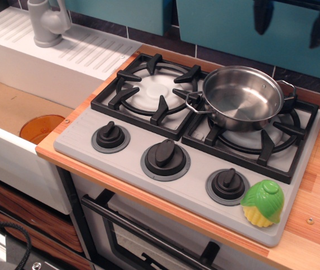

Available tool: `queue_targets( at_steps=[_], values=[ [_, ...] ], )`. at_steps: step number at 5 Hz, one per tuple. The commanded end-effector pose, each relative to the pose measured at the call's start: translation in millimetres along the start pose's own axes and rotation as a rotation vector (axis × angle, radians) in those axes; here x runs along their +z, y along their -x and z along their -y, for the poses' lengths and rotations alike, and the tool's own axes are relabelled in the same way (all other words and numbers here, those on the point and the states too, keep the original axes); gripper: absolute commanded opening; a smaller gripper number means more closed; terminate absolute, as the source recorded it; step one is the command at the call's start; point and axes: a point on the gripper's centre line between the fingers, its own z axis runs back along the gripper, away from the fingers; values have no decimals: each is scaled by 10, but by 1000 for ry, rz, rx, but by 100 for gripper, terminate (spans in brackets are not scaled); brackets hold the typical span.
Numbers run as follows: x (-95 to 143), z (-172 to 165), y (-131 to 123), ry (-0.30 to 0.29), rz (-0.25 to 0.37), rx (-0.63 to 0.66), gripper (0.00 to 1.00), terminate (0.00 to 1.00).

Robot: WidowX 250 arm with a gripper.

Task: Put pot or pan on stove and put corncob in pot or pan

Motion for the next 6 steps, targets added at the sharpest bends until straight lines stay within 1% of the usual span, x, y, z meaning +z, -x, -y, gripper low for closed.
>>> queue_targets(
  at_steps=[1, 2, 3, 5, 6],
  values=[
    [193, 48, -116, 19, 65, -7, 100, 0],
    [301, 147, 186, -48, 97, 26, 100, 0],
    [360, 272, 362, -112, 130, 48, 100, 0],
    [199, 467, 717, -217, 208, 70, 100, 0],
    [103, 507, 884, -170, 263, 68, 100, 0]
  ],
)
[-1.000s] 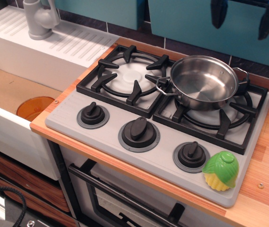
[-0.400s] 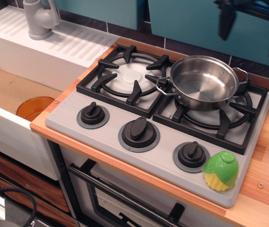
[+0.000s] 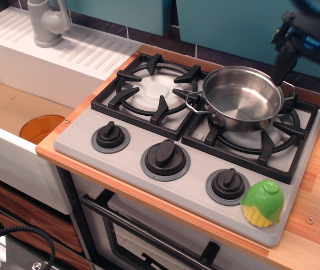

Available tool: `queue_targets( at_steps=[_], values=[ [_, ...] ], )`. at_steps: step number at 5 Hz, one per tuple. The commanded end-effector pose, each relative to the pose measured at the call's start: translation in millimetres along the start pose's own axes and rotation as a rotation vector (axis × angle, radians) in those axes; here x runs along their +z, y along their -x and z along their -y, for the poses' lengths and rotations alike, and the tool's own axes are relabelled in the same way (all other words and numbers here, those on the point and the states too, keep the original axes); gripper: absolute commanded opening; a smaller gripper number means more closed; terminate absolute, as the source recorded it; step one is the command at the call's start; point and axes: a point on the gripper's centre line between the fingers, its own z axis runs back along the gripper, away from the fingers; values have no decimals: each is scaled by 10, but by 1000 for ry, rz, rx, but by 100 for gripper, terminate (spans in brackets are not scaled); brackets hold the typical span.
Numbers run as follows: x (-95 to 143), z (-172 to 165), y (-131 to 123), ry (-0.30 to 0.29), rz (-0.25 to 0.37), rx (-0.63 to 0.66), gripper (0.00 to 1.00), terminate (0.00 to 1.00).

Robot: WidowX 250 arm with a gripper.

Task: Put pot or pan on stove and put corncob in pot or pan

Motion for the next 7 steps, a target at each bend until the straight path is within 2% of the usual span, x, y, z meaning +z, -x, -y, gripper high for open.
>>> queue_targets(
  at_steps=[1, 4, 7],
  values=[
    [7, 24, 226, 70, 138, 17, 100, 0],
    [-249, 169, 615, 69, 198, 26, 100, 0],
    [-618, 119, 755, 103, 302, 3, 100, 0]
  ],
)
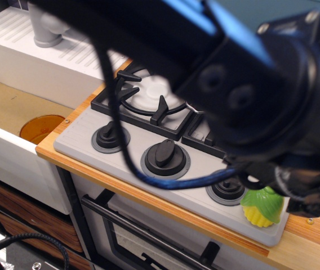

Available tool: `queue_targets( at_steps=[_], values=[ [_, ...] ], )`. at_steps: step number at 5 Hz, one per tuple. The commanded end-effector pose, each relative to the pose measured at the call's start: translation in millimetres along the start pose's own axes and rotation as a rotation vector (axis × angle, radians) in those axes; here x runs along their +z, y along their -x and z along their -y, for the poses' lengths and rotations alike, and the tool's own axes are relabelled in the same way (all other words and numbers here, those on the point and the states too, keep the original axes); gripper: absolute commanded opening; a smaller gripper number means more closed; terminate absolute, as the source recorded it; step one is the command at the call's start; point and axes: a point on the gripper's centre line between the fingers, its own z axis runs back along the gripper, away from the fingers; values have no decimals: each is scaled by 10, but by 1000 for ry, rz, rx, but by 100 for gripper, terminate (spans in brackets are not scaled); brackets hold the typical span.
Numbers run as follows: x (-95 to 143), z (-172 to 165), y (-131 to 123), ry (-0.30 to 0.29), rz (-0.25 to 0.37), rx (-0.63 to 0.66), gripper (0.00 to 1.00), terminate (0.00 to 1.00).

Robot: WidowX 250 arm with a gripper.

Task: Put pot or pan on stove and put corncob in pot or pan

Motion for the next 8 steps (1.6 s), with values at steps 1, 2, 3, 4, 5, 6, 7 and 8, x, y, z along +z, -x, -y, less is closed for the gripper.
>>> queue_targets(
  at_steps=[1, 2, 3, 4, 5, 6, 7, 8],
  values=[
    [-225, -16, -55, 42, 76, -2, 100, 0],
    [-321, -43, -65, 47, 92, 0, 100, 0],
    [-359, -45, -88, 42, 82, 23, 0, 0],
    [-257, -58, -133, 34, 32, 31, 0, 0],
    [1, -95, -286, 35, -39, 37, 0, 0],
    [187, -158, -514, 10, -87, 35, 0, 0],
    [253, -288, -769, 14, -109, 22, 0, 0],
    [200, -512, -1071, 20, -116, -22, 0, 0]
  ],
)
